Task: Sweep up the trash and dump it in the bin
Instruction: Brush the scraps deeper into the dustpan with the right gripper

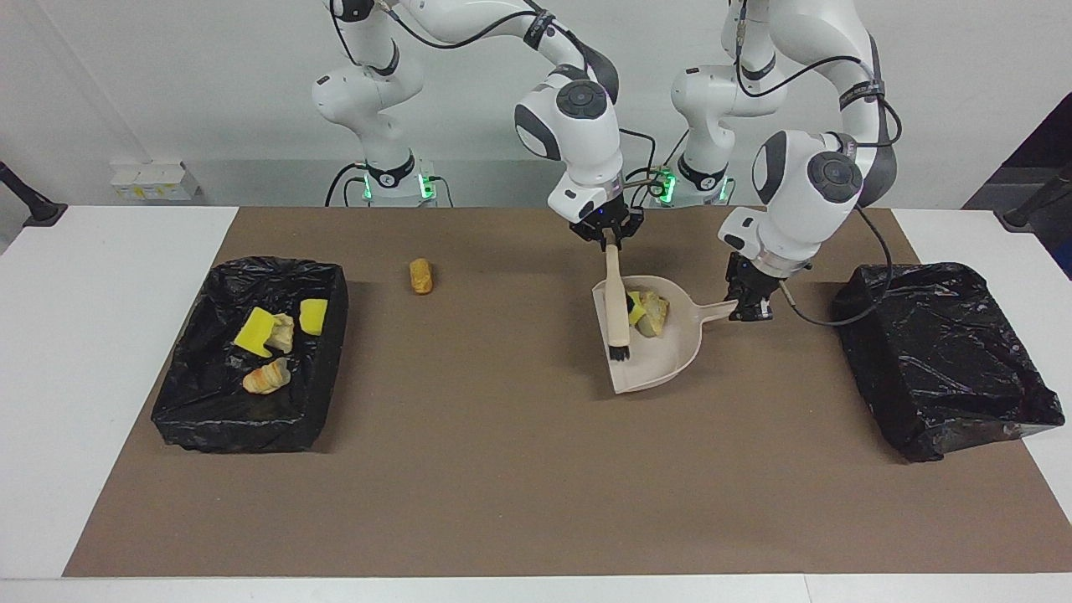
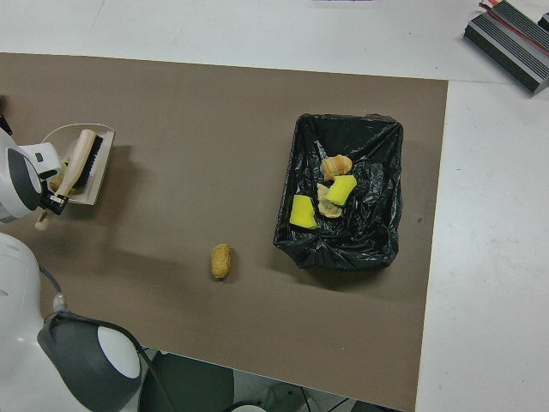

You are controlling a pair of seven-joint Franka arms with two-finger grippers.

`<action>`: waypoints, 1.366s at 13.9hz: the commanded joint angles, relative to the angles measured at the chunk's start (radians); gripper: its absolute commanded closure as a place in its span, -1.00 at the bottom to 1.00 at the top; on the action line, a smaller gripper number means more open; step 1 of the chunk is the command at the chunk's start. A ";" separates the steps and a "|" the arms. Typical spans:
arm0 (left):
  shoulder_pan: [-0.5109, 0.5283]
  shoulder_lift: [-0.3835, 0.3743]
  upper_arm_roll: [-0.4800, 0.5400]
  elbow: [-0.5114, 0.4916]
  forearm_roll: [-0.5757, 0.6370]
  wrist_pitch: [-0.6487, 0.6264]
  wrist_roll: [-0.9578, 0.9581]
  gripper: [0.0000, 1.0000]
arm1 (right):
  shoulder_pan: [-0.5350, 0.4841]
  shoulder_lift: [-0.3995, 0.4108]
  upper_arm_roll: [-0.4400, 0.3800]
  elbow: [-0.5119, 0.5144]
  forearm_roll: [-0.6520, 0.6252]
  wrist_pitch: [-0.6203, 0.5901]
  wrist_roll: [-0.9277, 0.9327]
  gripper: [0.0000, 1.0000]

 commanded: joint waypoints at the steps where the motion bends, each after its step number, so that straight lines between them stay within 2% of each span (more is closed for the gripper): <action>1: 0.009 -0.037 -0.003 -0.076 -0.022 0.057 0.026 1.00 | -0.007 0.020 0.006 0.036 0.031 0.027 0.013 1.00; 3: -0.001 -0.035 -0.003 -0.116 -0.022 0.114 0.019 1.00 | -0.023 -0.015 0.006 0.036 0.031 0.007 0.007 1.00; 7: -0.009 -0.029 -0.006 -0.162 -0.027 0.195 0.014 1.00 | -0.017 -0.032 0.001 0.044 0.011 -0.005 0.013 1.00; 10: -0.014 -0.031 -0.006 -0.170 -0.037 0.208 0.022 1.00 | -0.023 -0.072 0.000 0.035 -0.027 -0.094 -0.001 1.00; 12: -0.063 -0.035 -0.006 -0.170 -0.037 0.202 0.019 1.00 | -0.059 -0.153 -0.002 -0.039 -0.027 -0.183 -0.040 1.00; 15: -0.138 -0.054 -0.004 -0.188 -0.037 0.199 -0.041 1.00 | -0.127 -0.293 -0.002 -0.203 -0.034 -0.266 -0.108 1.00; 19: -0.195 -0.068 -0.003 -0.199 -0.036 0.192 -0.049 1.00 | -0.223 -0.444 -0.002 -0.376 -0.038 -0.311 -0.134 1.00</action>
